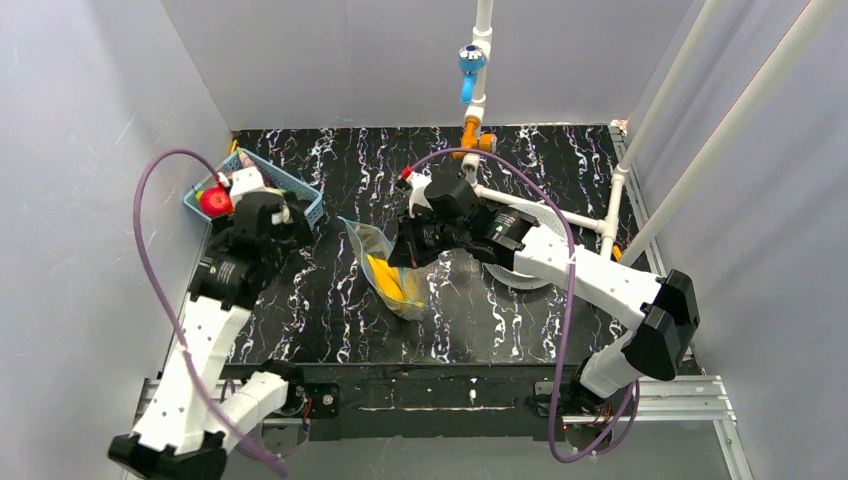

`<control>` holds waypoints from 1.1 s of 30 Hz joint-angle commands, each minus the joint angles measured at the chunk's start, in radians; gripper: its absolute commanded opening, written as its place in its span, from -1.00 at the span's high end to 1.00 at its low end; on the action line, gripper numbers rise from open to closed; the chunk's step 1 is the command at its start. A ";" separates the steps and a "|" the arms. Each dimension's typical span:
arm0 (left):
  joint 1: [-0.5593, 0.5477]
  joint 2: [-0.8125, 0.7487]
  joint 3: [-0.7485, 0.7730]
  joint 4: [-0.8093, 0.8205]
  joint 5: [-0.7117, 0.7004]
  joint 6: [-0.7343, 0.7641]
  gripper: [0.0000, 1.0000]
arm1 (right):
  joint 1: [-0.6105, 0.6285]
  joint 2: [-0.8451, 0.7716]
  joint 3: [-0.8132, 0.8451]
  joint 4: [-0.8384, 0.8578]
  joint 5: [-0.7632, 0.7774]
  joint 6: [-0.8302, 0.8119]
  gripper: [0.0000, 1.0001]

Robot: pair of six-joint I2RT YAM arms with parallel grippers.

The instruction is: Place the food in the zip-top bag and seal the zipper

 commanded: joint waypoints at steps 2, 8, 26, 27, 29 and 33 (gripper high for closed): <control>0.366 0.112 -0.020 0.098 0.330 0.018 -0.96 | 0.002 -0.046 -0.007 0.039 -0.025 -0.018 0.97; 0.526 0.304 0.001 0.180 0.412 -0.001 -0.96 | 0.003 -0.044 -0.018 0.054 -0.069 -0.011 0.97; 0.590 0.773 0.075 0.388 0.507 0.188 -0.23 | 0.003 0.033 0.006 0.034 -0.090 -0.027 0.97; 0.590 0.787 0.082 0.373 0.511 0.188 -0.16 | 0.003 0.041 0.010 0.030 -0.086 -0.029 0.97; 0.590 0.811 0.097 0.338 0.514 0.176 -0.10 | 0.004 0.058 0.022 0.022 -0.086 -0.034 0.97; 0.587 0.822 0.091 0.313 0.520 0.147 -0.16 | 0.004 0.073 0.029 0.014 -0.085 -0.042 0.97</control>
